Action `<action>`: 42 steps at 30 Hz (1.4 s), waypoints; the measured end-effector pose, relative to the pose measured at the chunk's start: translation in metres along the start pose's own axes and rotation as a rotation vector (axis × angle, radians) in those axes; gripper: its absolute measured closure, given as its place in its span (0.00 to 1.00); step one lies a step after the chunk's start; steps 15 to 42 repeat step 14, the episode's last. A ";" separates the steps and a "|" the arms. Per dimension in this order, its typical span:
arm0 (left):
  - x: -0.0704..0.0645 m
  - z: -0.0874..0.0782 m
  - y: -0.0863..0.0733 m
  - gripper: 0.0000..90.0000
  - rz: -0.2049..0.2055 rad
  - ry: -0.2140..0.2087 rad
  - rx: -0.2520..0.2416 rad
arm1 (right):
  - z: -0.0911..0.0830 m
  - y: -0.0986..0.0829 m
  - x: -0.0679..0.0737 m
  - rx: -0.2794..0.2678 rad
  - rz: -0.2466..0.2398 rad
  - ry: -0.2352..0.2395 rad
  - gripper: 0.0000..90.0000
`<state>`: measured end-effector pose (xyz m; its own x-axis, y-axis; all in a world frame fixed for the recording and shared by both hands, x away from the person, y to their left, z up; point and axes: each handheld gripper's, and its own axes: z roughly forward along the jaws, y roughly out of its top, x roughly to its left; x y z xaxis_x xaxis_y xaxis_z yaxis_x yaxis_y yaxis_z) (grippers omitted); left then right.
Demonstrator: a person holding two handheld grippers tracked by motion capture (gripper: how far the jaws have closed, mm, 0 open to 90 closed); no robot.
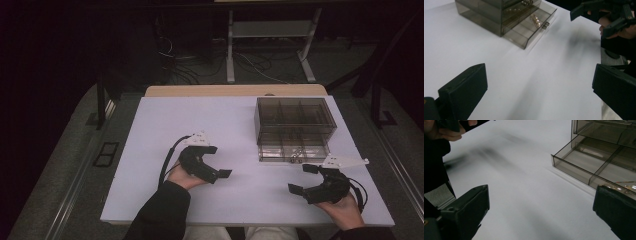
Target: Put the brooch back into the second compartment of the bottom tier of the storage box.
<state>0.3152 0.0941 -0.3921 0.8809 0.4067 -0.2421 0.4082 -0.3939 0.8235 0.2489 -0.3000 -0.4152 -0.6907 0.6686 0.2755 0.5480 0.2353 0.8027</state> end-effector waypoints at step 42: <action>-0.002 -0.035 -0.041 0.00 -0.042 0.063 -0.059 | 0.002 0.000 0.000 0.009 -0.004 -0.004 0.00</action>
